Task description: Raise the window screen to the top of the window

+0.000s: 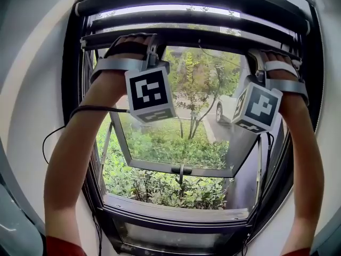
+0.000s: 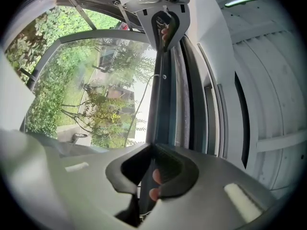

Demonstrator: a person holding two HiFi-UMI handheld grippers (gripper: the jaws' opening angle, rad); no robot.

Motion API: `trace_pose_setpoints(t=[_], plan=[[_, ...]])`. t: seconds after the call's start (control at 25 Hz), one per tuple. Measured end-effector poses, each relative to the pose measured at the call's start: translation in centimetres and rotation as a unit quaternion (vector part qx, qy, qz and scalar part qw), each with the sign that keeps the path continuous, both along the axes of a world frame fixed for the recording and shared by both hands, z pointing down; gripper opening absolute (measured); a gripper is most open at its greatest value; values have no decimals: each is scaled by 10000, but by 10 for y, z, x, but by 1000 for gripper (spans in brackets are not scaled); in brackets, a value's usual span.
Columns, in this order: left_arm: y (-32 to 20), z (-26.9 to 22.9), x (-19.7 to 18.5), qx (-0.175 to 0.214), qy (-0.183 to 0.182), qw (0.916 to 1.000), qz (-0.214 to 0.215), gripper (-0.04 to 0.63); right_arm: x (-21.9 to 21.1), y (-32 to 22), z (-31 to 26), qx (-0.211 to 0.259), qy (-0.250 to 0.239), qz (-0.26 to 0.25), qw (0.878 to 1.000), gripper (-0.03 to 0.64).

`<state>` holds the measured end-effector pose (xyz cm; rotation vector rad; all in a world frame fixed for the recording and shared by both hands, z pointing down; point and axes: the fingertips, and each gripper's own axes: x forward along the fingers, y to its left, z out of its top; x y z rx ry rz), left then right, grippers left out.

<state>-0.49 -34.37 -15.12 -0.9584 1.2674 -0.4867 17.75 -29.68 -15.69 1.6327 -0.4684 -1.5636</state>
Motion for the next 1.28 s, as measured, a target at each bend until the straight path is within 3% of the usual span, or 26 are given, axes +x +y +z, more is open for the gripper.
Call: trace_pose_setpoints(t=[0.24, 0.52, 0.68, 0.84, 1.28], plan=[[1, -17, -9, 520, 56, 9983, -251, 60, -1, -1, -7, 106, 53, -23, 9999, 38], [0, -34, -1, 177, 78, 9997, -123, 60, 0, -1, -34, 216, 102, 79, 9997, 40], [-1, -61, -2, 392, 210, 9987, -231, 60, -2, -1, -56, 292, 51, 167, 9994, 41], [-1, -65, -4, 280, 250, 9990, -230, 61, -4, -1, -60, 447, 54, 123, 9989, 41], [0, -90, -4, 714, 538, 9959, -120, 64, -2, -1, -87, 924, 229, 141, 9954, 46]])
